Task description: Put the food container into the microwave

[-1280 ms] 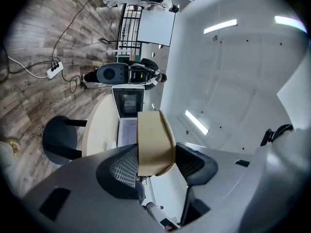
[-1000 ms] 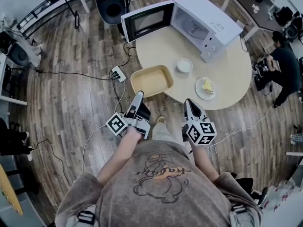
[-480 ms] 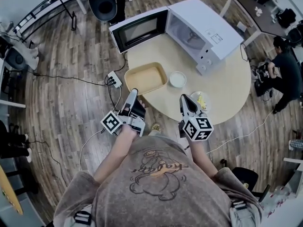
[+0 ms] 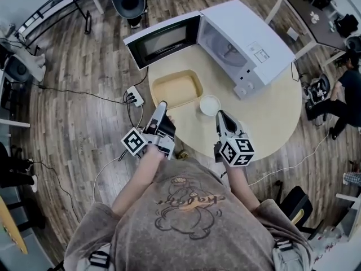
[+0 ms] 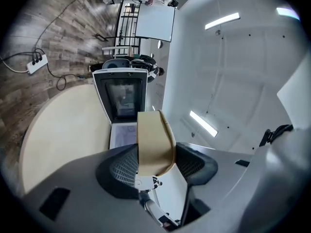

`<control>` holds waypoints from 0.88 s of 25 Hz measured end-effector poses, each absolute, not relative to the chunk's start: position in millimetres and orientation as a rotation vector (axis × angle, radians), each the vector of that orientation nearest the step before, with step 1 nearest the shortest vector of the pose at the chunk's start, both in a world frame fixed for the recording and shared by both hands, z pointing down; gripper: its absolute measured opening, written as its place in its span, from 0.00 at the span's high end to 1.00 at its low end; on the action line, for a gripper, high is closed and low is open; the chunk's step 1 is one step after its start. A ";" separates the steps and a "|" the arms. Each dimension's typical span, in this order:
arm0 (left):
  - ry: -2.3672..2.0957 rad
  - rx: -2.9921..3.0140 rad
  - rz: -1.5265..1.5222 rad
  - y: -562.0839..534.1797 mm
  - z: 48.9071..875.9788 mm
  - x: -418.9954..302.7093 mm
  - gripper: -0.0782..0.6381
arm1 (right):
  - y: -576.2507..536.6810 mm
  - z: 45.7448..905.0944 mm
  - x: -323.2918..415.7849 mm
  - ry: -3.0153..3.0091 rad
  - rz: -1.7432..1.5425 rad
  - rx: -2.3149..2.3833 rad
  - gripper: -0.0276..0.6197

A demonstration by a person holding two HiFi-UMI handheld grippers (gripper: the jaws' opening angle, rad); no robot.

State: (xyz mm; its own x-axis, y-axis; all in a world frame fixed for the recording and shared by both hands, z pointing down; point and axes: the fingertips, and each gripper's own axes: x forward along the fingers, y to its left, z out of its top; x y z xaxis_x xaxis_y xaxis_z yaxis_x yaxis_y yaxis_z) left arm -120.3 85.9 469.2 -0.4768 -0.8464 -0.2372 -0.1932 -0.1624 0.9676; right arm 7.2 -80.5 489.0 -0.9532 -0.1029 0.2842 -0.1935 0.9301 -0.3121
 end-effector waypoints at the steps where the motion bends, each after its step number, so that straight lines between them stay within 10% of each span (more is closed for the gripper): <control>1: -1.595 1.190 -1.681 82.2 470.3 -124.0 0.55 | -82.7 490.0 4.8 -2.821 0.501 0.230 0.96; 22: -1.294 1.348 -1.429 -43.1 481.0 -203.8 0.55 | -142.7 485.9 -33.5 -2.777 0.575 0.687 0.96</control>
State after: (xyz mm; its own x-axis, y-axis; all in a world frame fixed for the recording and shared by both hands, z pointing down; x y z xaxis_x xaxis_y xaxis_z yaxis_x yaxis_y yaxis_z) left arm -203.8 -43.1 481.0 -0.1443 -0.9685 -0.2030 -0.1060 -0.1888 0.9763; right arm -33.5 -142.7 485.9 -0.8656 -0.3988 0.3027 -0.4862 0.8139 -0.3182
